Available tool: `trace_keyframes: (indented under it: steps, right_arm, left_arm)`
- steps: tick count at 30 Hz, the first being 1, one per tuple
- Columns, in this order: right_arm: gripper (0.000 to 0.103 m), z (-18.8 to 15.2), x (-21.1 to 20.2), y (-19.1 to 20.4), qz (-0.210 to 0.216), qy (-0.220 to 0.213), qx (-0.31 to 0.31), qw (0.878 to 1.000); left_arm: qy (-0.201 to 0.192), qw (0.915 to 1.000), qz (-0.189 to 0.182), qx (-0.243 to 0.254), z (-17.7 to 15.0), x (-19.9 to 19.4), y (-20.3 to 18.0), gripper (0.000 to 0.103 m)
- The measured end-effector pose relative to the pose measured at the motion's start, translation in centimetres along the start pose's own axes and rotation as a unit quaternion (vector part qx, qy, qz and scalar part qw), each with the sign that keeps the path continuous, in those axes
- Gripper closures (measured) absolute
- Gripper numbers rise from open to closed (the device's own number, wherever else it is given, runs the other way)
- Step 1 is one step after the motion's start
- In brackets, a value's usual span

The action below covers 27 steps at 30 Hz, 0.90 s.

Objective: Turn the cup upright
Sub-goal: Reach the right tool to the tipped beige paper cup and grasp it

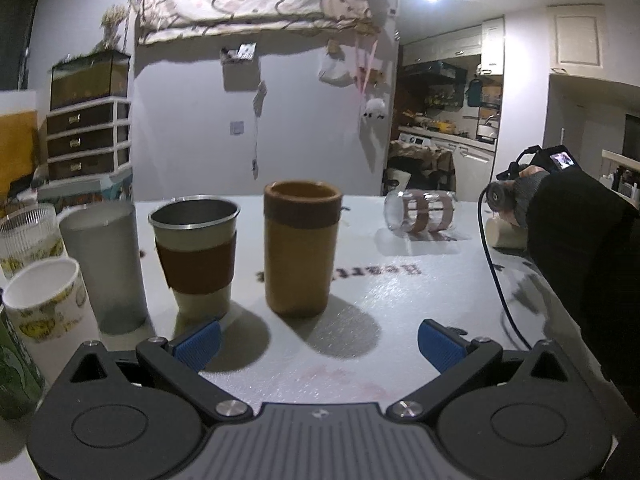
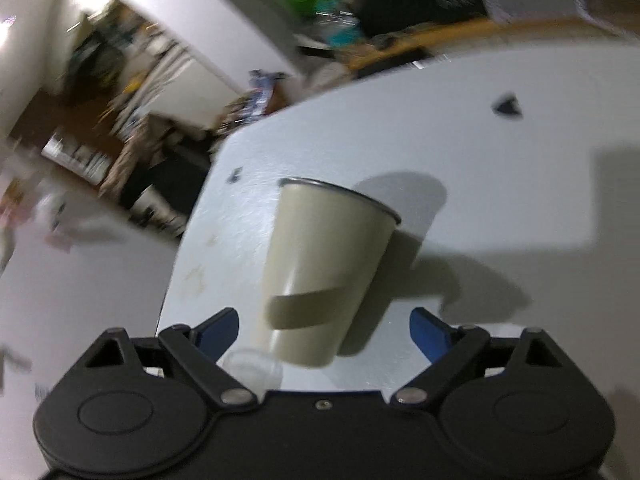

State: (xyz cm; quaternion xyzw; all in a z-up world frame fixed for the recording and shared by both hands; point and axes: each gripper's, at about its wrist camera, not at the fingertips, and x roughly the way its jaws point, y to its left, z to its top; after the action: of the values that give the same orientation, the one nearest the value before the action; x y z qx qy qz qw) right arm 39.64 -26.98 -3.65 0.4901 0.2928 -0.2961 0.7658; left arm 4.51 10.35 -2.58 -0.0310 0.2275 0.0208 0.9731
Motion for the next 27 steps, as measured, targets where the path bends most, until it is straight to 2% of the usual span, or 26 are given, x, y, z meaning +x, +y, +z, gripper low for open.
trace_keyframes:
  steps: [2, 4, 7, 8, 9, 12, 16, 21, 27]
  right_arm:
    - [0.009, -0.2, 1.5, 0.5, -0.027, 0.001, 0.013, 1.0]
    - [0.008, -0.5, 1.7, 1.4, -0.037, -0.026, 0.002, 0.999]
    - [0.01, -0.4, 2.5, 2.3, -0.041, -0.03, -0.017, 0.999]
    - [0.023, -0.3, 2.7, 2.4, -0.037, -0.03, -0.029, 0.998]
    - [0.029, -0.1, 2.9, 2.3, -0.026, -0.027, -0.041, 0.998]
    - [0.03, 0.6, 2.9, 1.7, 0.0, -0.013, -0.064, 0.998]
    - [0.031, 0.6, 1.9, 0.6, 0.036, 0.028, -0.135, 0.99]
    - [0.033, -0.2, -0.8, -1.6, 0.102, 0.085, -0.236, 0.963]
    - [0.034, -3.7, -6.3, -4.5, 0.173, 0.155, -0.363, 0.903]
  left_arm:
    - [0.008, 1.0, 0.004, -0.003, 0.0, 0.6, 0.3, 0.0]
    - [0.012, 0.9999, 0.005, -0.004, 0.1, 1.0, 0.3, 0.0]
    - [0.015, 0.9999, 0.004, -0.004, 0.2, 1.3, 0.2, 0.0]
    - [0.016, 0.9999, 0.002, -0.004, 0.1, 1.4, 0.1, 0.0]
    - [0.017, 0.9999, 0.0, -0.005, 0.2, 1.4, 0.0, 0.0]
    - [0.017, 0.9998, -0.005, -0.007, 0.1, 1.4, -0.2, 0.0]
    - [0.017, 0.9997, -0.01, -0.013, 0.0, 0.8, -0.5, 0.0]
    - [0.011, 0.9997, -0.013, -0.02, -0.2, -0.5, -1.2, 0.0]
    - [0.002, 0.9995, -0.017, -0.028, -0.9, -2.6, -2.4, 0.0]
